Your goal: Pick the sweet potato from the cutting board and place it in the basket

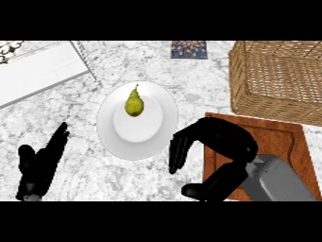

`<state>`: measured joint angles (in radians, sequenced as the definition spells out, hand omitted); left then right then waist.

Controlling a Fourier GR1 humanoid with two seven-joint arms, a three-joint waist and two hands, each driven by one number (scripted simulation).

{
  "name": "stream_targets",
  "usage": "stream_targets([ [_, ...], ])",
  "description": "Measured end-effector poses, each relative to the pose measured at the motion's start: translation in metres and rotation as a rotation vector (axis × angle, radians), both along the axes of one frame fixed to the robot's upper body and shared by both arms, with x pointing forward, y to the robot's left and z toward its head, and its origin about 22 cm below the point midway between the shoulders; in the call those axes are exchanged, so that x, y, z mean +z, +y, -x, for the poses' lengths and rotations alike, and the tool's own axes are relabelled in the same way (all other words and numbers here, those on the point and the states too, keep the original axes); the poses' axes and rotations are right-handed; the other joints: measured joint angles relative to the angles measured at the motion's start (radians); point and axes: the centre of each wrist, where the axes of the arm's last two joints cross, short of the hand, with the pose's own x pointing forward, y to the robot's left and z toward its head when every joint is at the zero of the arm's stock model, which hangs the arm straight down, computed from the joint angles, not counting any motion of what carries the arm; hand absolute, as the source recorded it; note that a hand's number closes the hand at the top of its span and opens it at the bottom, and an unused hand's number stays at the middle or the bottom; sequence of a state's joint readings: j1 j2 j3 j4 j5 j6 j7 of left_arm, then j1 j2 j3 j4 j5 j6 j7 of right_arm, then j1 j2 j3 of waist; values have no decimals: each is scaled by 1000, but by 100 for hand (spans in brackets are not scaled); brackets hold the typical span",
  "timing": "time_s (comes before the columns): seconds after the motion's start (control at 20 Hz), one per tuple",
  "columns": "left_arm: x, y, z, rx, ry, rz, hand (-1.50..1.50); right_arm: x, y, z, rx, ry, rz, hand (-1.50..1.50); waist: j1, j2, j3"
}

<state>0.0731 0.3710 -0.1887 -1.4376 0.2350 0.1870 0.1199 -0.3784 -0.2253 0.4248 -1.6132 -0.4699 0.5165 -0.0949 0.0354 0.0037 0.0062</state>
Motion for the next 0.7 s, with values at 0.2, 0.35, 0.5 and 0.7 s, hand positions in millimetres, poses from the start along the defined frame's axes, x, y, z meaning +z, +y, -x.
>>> stream_targets([
  [0.2, -1, 9, 6, 11, 42, 12, 0, 6, -9, 23, 93, -112, 131, -150, -33, -12, 5],
  [0.35, 0, 9, 8, 22, 60, 20, 0, 36, -26, 15, 14, -287, 274, -150, -46, -17, 5],
  [0.5, -1, 10, 10, 25, 62, 17, 0, 78, -47, 5, -91, -476, 417, -150, -51, -18, 5],
  [0.7, 1, 9, 7, 8, 66, 16, 0, 133, -77, -8, -158, -660, 585, -150, -42, -13, 5],
])
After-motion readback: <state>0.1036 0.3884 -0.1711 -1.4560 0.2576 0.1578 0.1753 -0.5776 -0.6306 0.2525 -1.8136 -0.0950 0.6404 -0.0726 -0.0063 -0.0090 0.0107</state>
